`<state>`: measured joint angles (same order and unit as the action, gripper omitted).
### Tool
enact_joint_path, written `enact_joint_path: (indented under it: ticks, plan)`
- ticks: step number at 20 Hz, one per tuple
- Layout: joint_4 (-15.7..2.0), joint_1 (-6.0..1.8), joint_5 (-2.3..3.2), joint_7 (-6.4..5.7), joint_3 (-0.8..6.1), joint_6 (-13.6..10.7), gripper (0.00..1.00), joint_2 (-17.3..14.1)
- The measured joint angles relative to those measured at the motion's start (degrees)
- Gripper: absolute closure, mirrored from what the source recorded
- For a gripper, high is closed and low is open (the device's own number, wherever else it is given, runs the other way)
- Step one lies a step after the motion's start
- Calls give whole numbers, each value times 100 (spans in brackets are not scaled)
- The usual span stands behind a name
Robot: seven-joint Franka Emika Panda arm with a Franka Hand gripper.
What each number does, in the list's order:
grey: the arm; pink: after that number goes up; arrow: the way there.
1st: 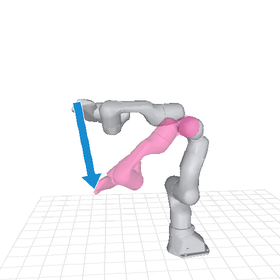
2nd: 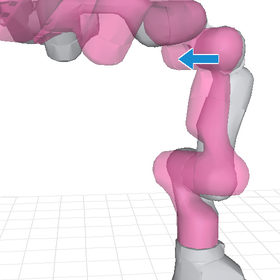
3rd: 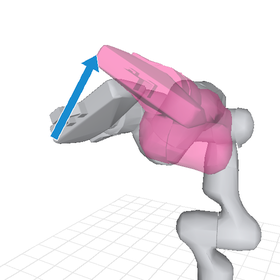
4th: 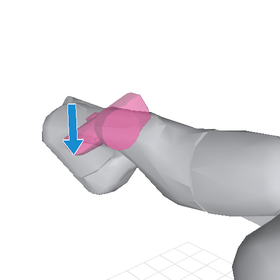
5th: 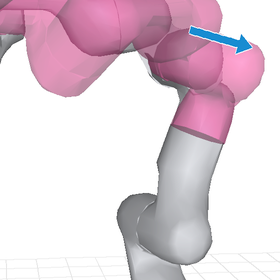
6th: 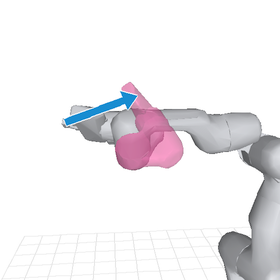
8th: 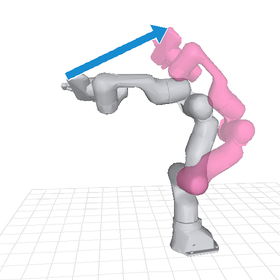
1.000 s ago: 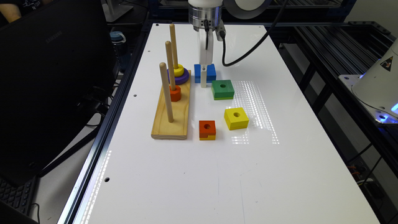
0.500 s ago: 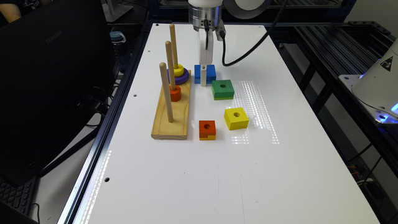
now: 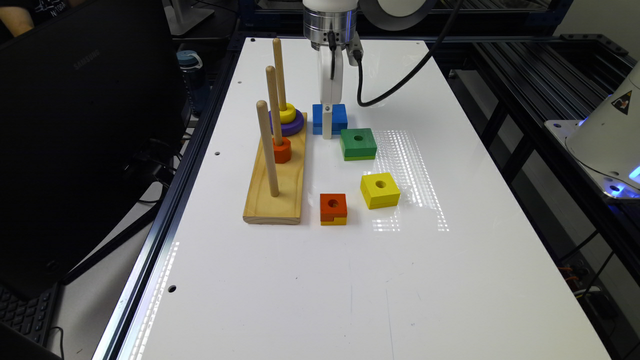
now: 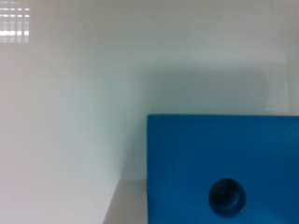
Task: Pick up blue block.
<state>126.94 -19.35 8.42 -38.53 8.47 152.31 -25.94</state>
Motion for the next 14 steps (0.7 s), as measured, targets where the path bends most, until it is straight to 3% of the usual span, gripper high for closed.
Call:
enact_joint_path:
  ticks: [10,11,14]
  plan:
    - [0,0,0,0,0,0,0,0]
    - [0,0,0,0,0,0,100,0]
    - [0,0,0,0,0,0,100,0]
